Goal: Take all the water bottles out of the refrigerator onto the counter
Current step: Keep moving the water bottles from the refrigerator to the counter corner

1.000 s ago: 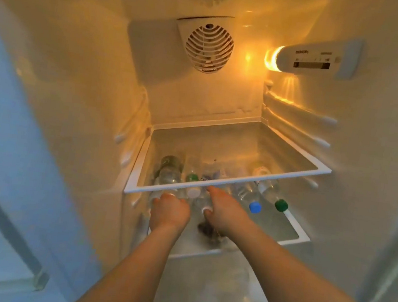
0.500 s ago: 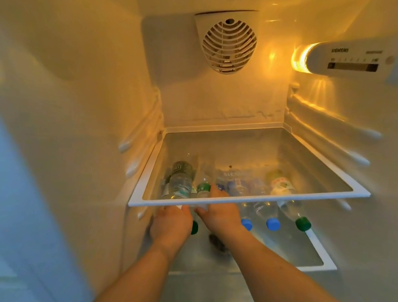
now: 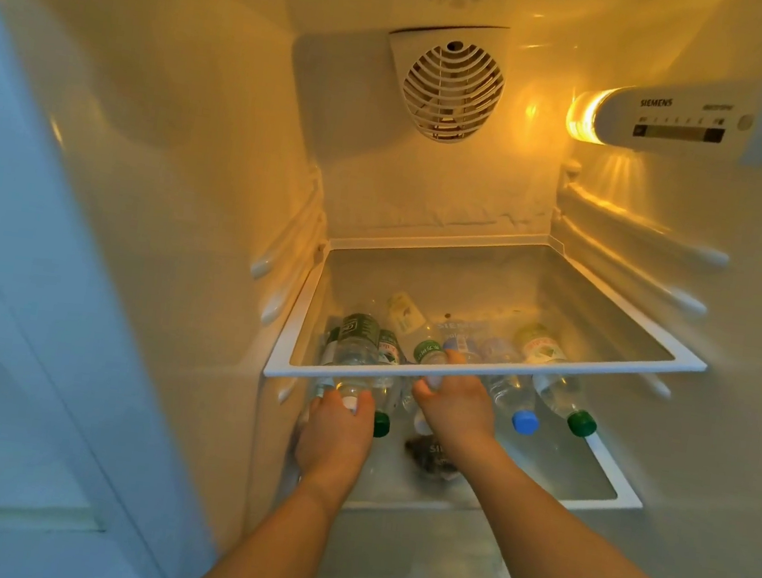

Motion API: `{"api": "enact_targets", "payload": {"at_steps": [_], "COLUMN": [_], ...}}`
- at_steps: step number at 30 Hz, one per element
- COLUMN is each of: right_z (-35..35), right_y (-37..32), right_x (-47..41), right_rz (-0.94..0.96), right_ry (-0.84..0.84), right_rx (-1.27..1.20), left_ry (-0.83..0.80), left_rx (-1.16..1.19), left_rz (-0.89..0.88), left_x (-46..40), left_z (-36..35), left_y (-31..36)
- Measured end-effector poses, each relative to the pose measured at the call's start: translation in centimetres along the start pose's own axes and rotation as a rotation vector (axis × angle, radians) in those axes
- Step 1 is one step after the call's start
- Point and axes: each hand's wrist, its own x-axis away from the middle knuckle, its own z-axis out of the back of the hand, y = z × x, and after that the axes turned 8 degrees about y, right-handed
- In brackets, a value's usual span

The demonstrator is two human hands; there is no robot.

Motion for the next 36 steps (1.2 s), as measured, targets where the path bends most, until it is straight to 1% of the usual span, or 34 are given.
{"api": "enact_targets", "payload": {"at_steps": [5, 11, 15, 19, 24, 26, 32, 36], "right_z": [-0.3, -0.7, 0.1, 1.2, 3.0, 3.5, 4.8, 6.2], "right_y": [-0.5, -0.1, 0.1, 0.1, 0.1, 0.0, 0.0, -0.5], "right_x": [-0.2, 2.6, 5.0, 6.8, 9.7, 10.9, 14.1, 17.2], "right_rz": [-0.046, -0.121, -0.099, -0.120, -0.148, -0.157, -0.195, -0.192], "right_ry": [0.019, 0.126, 0.210, 0.252, 0.325, 0.349, 0.411, 0.465], "right_rx": [-0.059, -0.285, -0.432, -0.530, -0.597, -0.614, -0.612, -0.596], "left_ry": [0.018, 0.032, 0.034, 0.008, -0.023, -0.027, 0.014, -0.025], "left_rx": [-0.002, 0.125, 0.162, 0.373, 0.747, 0.871, 0.981, 1.095], "left_rz": [-0.047, -0.017, 0.004, 0.123, 0.350, 0.398, 0.460, 0.546], "left_x": [-0.1, 0.9, 2.7, 3.6, 6.4, 7.8, 11.2, 13.9], "left_z": [0.2, 0.8, 1.4, 1.5, 2.5, 3.0, 4.9, 7.5], "left_y": [-0.2, -0.4, -0.6, -1.1, -1.9, -2.0, -2.9, -3.7]}}
